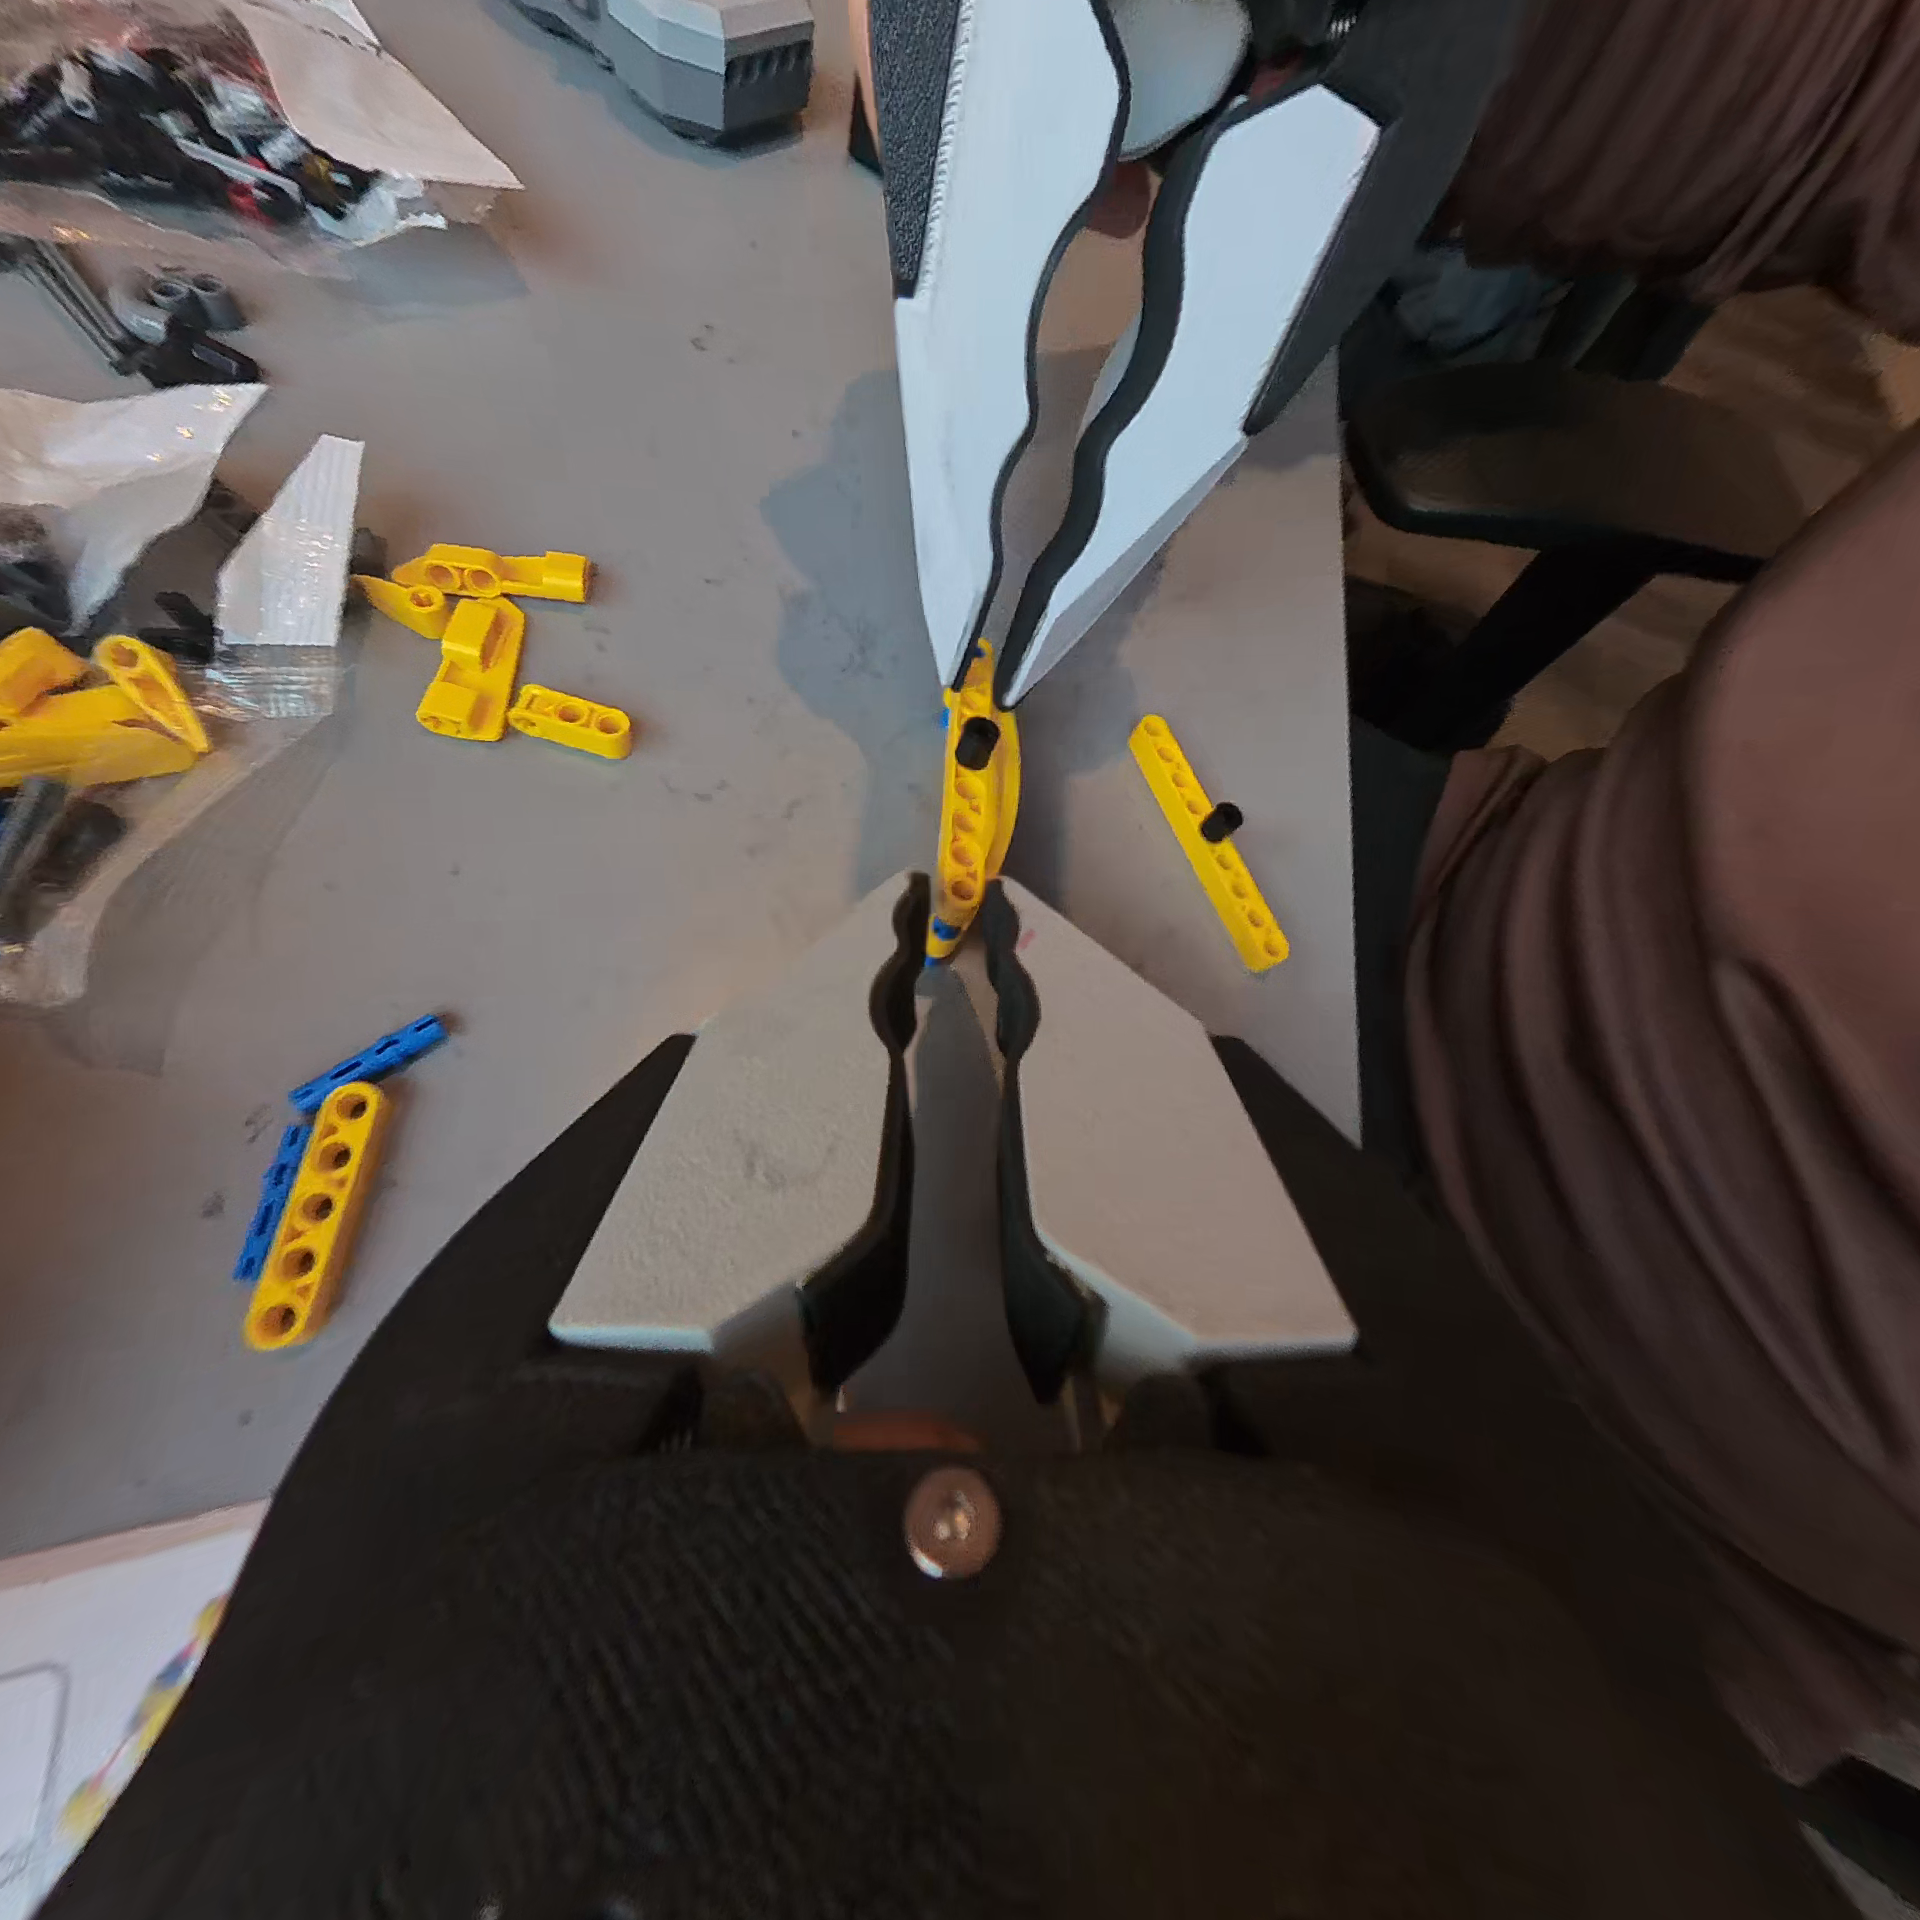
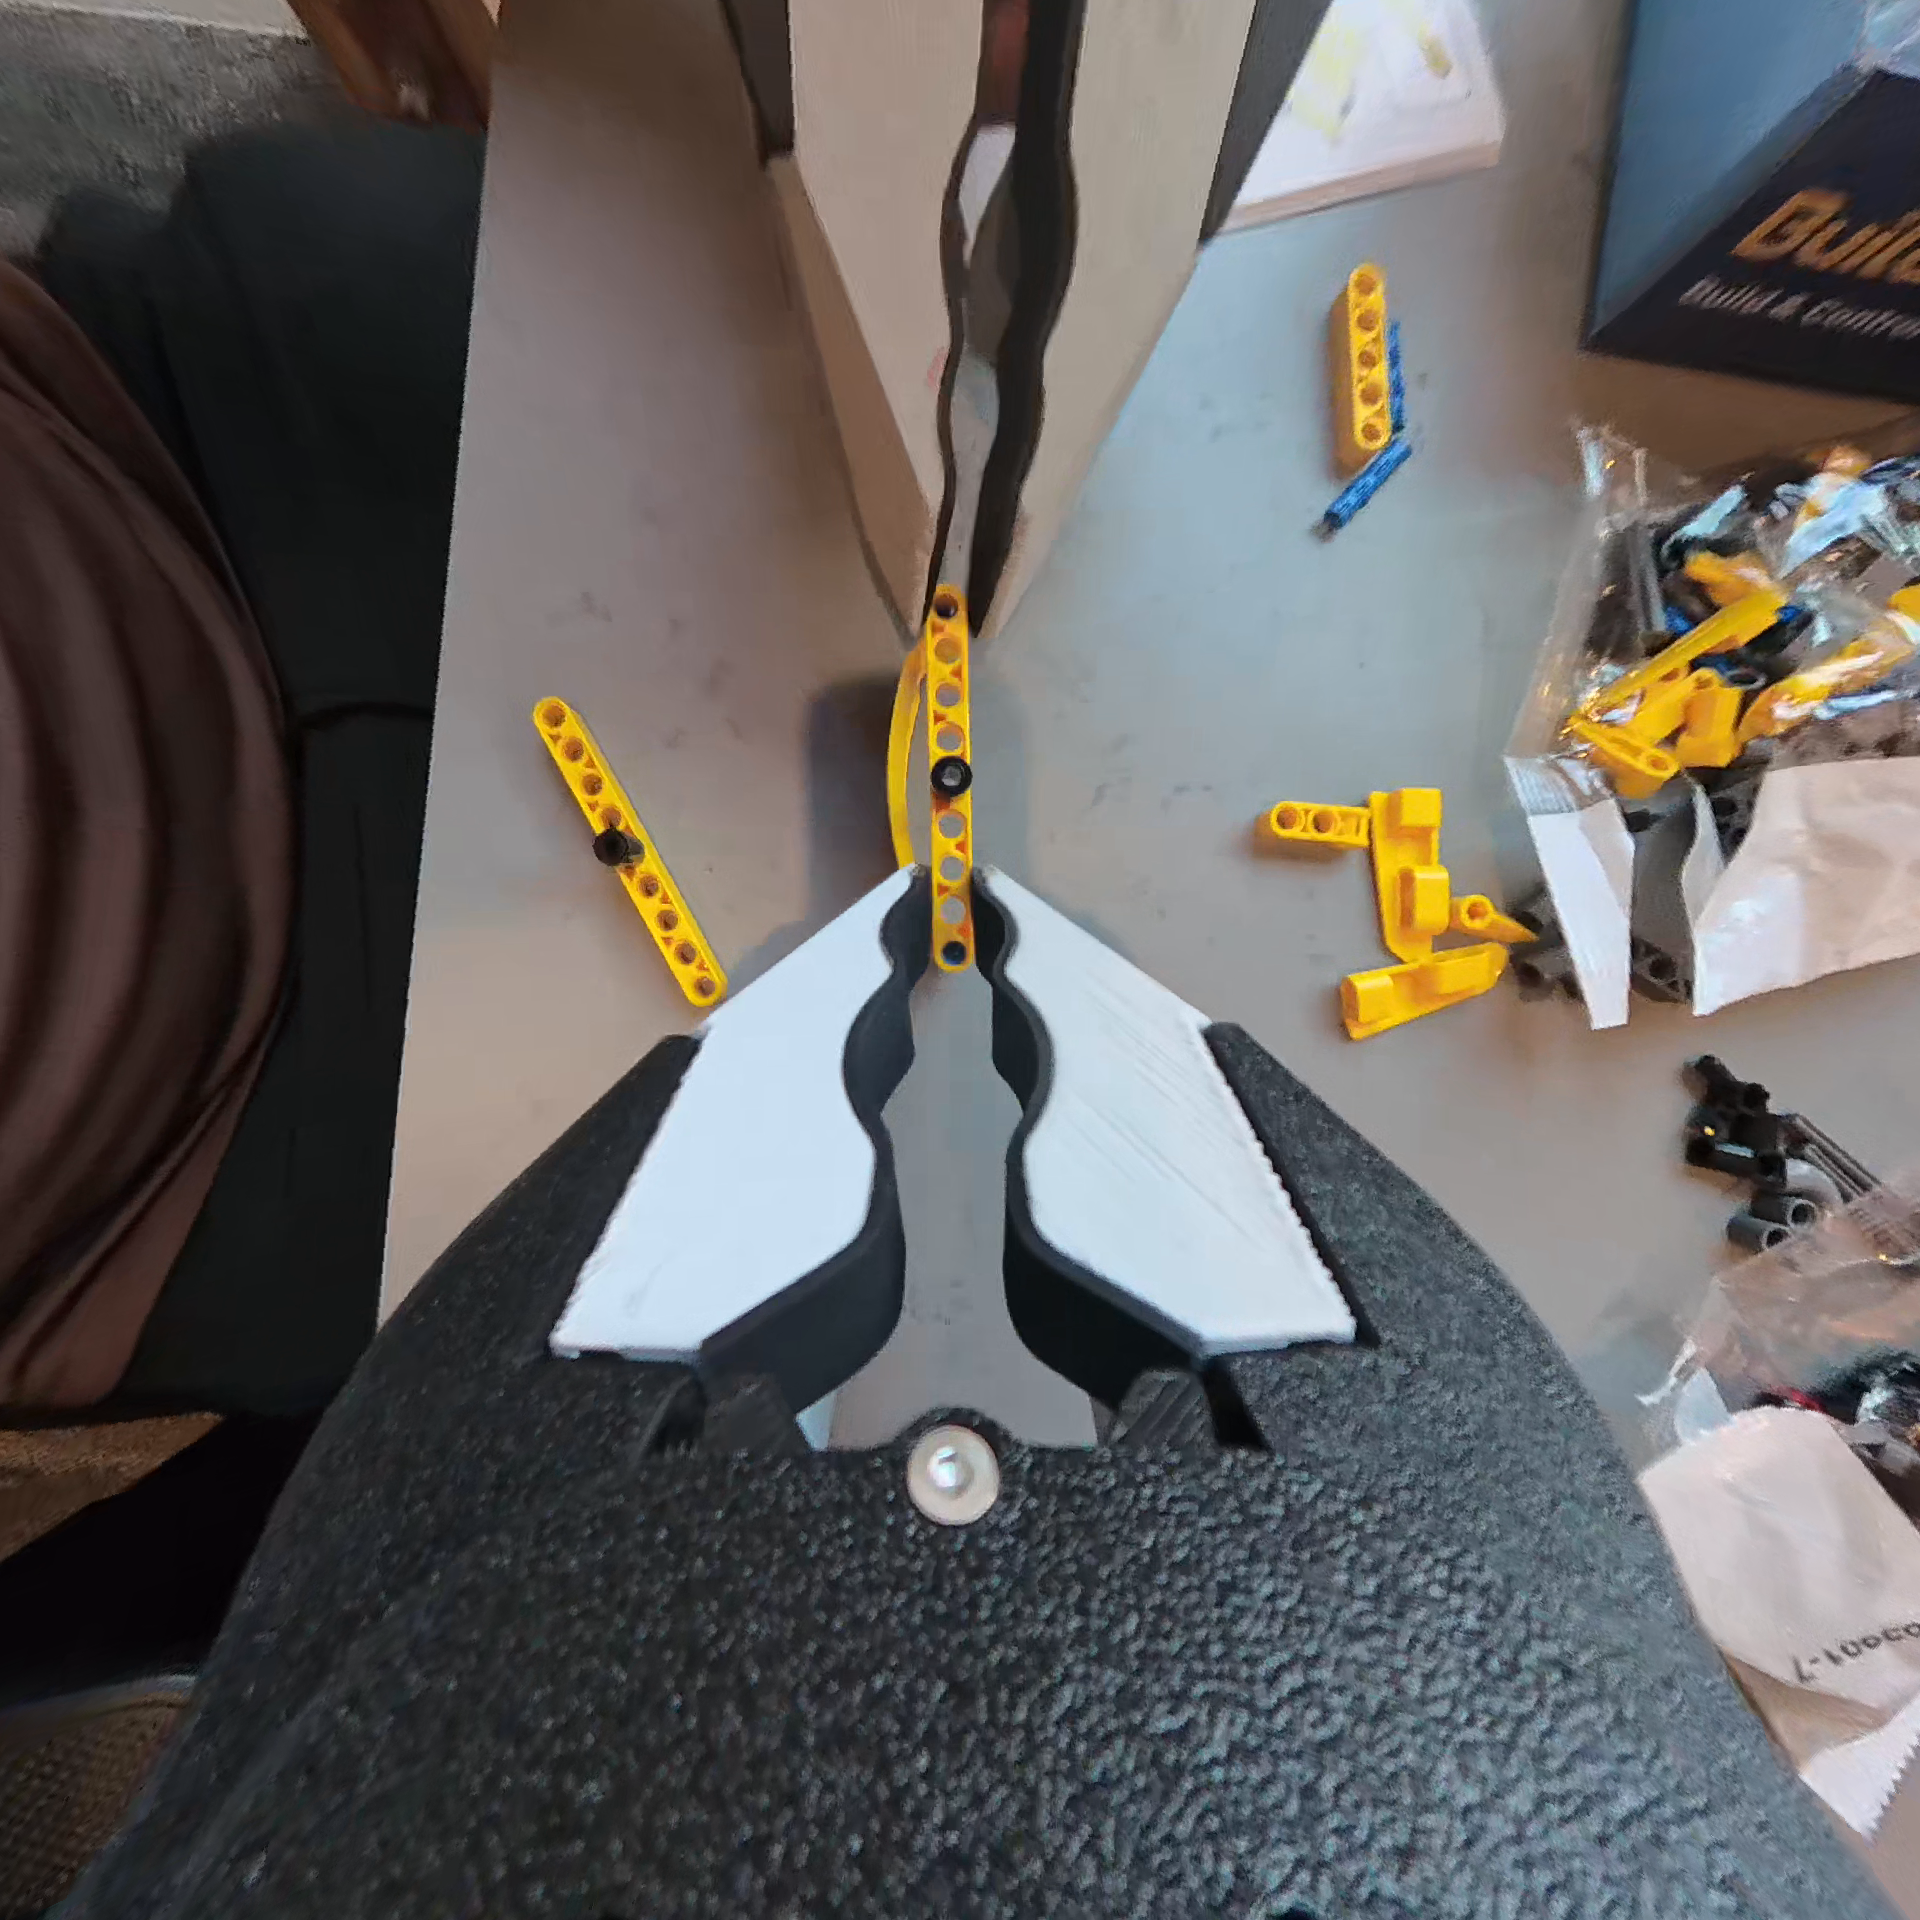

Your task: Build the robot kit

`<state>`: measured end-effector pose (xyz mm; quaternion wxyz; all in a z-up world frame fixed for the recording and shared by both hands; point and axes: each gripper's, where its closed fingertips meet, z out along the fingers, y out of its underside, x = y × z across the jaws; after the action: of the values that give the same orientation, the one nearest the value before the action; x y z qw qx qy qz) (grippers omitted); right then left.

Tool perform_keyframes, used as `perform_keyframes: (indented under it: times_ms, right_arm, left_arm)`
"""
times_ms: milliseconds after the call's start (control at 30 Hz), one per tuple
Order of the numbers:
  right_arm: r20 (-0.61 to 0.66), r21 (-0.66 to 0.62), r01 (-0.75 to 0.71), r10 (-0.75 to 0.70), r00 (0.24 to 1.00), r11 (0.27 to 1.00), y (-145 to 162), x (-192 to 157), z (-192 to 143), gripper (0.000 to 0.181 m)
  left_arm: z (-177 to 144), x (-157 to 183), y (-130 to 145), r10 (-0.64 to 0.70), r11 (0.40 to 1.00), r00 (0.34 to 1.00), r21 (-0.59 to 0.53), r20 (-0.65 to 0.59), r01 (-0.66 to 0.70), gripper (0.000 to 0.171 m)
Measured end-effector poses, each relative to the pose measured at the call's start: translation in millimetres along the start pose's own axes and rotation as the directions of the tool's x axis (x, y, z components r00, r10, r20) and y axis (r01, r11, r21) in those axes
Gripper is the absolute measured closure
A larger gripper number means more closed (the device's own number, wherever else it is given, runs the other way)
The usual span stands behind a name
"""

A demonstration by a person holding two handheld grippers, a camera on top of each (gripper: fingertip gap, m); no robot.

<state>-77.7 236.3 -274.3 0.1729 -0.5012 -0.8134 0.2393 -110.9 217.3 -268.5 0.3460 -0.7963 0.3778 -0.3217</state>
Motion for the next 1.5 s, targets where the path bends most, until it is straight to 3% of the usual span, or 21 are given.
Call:
perform_keyframes:
  times_ms: [67,200,400,533,767,900,1000,1067,1167,1233,1367,1500]
  right_arm:
    - [-0.012,0.013,0.003,-0.003,1.000,1.000,0,0,0,0.174]
    - [-0.010,0.047,-0.007,0.008,1.000,0.999,-1,-1,0,0.174]
    - [-0.014,0.052,-0.013,0.014,1.000,0.999,1,1,-1,0.174]
    - [-0.015,0.067,-0.025,0.026,1.000,0.997,2,-2,-2,0.174]
    - [-0.019,0.086,-0.013,0.015,1.000,0.996,-4,-3,-3,0.171]
    - [0.004,0.121,-0.032,0.031,0.999,0.992,-14,-4,-4,0.161]
    - [-0.008,0.187,-0.054,0.057,0.998,0.981,-29,-2,-12,0.176]
    - [0.017,0.242,-0.090,0.089,0.996,0.966,-42,-5,-17,0.178]
    - [-0.010,0.196,-0.085,0.089,0.996,0.977,-42,-5,-4,0.161]
    - [-0.037,0.158,-0.060,0.067,0.997,0.986,-39,-4,6,0.168]
    - [-0.014,0.126,-0.053,0.056,0.998,0.991,-37,-8,16,0.181]
    - [-0.049,0.148,-0.053,0.061,0.997,0.988,-42,0,9,0.181]
  left_arm:
    - [-8,-1,0,0.043,0.999,0.998,0.006,0.050,-0.044,0.154]
    - [-16,-2,-4,0.047,0.998,0.995,0.036,0.092,-0.051,0.148]
    - [9,-1,12,0.111,0.991,0.988,-0.082,0.110,-0.103,0.162]
    - [11,-6,18,0.140,0.983,0.976,-0.143,0.165,-0.117,0.151]
    - [-10,7,-12,0.085,0.996,0.983,0.004,0.161,-0.087,0.166]
    - [-11,-3,-2,0.087,0.995,0.974,-0.060,0.211,-0.076,0.156]
    - [-9,-5,1,0.056,0.998,0.978,-0.034,0.203,-0.050,0.149]
    - [-1,-9,9,0.069,0.996,0.975,-0.072,0.210,-0.055,0.148]
    - [14,-7,22,0.098,0.986,0.978,-0.150,0.186,-0.071,0.149]
    - [16,-4,18,0.129,0.985,0.975,-0.140,0.181,-0.105,0.164]
    - [20,-1,20,0.148,0.980,0.975,-0.161,0.168,-0.121,0.166]
    - [20,0,20,0.157,0.978,0.974,-0.161,0.162,-0.131,0.167]
